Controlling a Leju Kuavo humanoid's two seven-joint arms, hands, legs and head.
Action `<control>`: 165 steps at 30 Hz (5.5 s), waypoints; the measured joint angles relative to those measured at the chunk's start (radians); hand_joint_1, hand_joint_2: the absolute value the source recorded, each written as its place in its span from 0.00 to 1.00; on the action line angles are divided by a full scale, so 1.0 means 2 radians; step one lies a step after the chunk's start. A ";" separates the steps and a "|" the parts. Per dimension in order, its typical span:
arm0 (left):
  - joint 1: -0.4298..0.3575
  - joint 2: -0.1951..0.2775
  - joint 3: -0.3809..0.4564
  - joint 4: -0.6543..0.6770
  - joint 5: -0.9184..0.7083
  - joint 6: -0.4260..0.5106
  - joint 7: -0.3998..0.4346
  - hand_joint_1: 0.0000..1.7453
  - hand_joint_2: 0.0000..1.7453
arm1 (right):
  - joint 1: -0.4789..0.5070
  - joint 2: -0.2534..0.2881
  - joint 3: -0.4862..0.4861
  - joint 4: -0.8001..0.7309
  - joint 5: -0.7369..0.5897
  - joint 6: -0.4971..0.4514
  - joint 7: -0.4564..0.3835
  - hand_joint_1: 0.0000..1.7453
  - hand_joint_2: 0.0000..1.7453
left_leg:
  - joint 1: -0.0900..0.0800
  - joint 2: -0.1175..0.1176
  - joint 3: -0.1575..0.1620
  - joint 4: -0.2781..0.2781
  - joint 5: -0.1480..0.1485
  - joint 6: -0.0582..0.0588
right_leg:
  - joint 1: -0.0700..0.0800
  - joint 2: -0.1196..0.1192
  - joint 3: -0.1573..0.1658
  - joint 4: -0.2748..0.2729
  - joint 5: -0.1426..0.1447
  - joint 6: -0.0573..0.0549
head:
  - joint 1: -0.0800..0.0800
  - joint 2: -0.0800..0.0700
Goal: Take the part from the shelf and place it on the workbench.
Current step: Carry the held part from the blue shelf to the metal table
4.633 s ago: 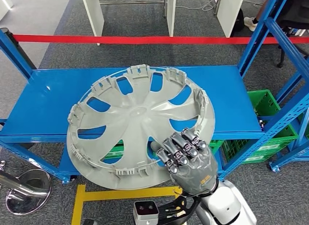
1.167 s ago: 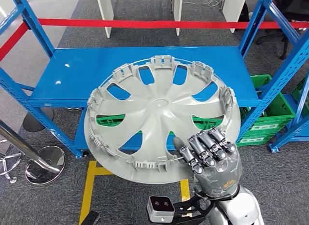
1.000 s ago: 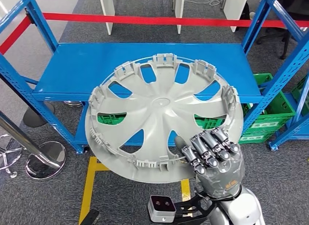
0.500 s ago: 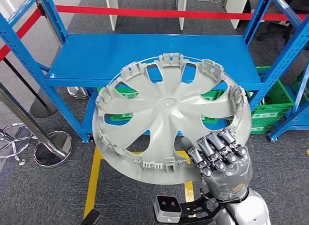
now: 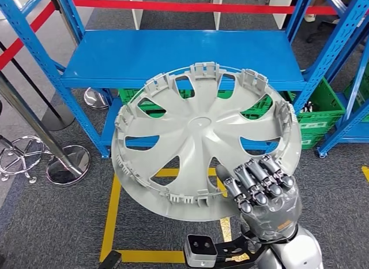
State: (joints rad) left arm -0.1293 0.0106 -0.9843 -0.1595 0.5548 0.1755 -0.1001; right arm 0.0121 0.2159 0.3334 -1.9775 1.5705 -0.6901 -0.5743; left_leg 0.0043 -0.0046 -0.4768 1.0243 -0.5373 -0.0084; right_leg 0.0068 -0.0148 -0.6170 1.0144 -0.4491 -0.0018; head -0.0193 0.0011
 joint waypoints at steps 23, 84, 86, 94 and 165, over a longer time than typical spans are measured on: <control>0.002 -0.002 -0.007 0.000 -0.001 0.009 0.004 0.00 1.00 | 0.015 0.010 -0.023 -0.003 0.000 0.000 -0.005 1.00 1.00 | -0.001 0.003 -0.120 0.089 -0.006 -0.005 | -0.003 0.002 0.064 -0.029 -0.032 -0.007 | -0.002 0.000; -0.007 0.000 -0.007 0.000 0.022 0.000 0.009 0.00 1.00 | -0.003 0.009 -0.013 0.030 0.000 0.000 0.010 1.00 1.00 | -0.002 0.005 -0.112 0.082 0.002 -0.007 | -0.002 0.004 0.075 -0.024 -0.046 -0.009 | 0.000 0.000; -0.007 0.000 -0.007 0.000 0.022 0.000 0.011 0.00 1.00 | -0.006 0.008 -0.010 0.033 0.000 0.000 0.012 1.00 1.00 | -0.001 0.005 -0.116 0.122 -0.006 -0.008 | -0.001 0.003 0.068 -0.021 -0.040 -0.010 | 0.000 0.000; -0.007 0.001 -0.007 0.000 0.025 0.000 0.016 0.00 1.00 | -0.010 0.008 -0.007 0.037 0.000 0.000 0.014 1.00 1.00 | -0.004 0.003 -0.040 0.000 0.033 0.006 | 0.000 0.003 0.042 -0.004 -0.032 0.004 | 0.000 0.000; -0.011 0.009 -0.011 0.000 0.024 -0.002 0.028 0.00 1.00 | -0.016 0.003 -0.007 0.062 0.000 0.000 0.003 1.00 1.00 | -0.006 0.002 -0.053 -0.007 0.041 0.011 | -0.004 0.007 0.021 -0.006 -0.012 0.007 | 0.003 0.000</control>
State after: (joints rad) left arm -0.1506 0.0277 -1.0063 -0.1587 0.6034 0.1720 -0.0443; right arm -0.0195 0.2216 0.3190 -1.8535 1.5705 -0.6901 -0.5685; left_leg -0.0071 -0.0011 -0.5823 1.0101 -0.4553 0.0139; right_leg -0.0012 -0.0008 -0.5756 1.0018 -0.4723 0.0117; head -0.0134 0.0011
